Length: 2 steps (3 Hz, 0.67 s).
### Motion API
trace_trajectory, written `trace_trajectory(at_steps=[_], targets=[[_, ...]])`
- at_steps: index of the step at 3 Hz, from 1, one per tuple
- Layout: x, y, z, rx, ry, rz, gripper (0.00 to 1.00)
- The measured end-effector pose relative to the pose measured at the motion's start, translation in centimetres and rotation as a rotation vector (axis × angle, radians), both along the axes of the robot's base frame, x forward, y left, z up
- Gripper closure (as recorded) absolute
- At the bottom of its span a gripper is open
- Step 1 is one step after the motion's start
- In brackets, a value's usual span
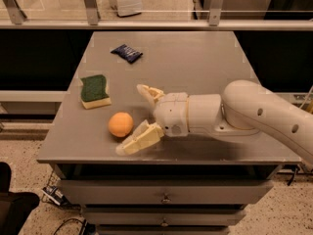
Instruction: Move orange near rxbar blueberry
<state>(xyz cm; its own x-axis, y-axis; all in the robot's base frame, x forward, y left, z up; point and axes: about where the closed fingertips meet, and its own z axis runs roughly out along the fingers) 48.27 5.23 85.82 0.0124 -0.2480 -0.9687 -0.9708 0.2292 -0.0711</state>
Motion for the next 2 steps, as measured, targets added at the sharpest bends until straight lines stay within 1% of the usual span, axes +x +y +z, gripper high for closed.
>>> trace_trajectory(at_steps=[1, 2], targets=[[-0.4, 1.3, -0.6, -0.007, 0.017, 0.017, 0.0], [-0.1, 1.8, -1.9, -0.001, 0.046, 0.026, 0.18]])
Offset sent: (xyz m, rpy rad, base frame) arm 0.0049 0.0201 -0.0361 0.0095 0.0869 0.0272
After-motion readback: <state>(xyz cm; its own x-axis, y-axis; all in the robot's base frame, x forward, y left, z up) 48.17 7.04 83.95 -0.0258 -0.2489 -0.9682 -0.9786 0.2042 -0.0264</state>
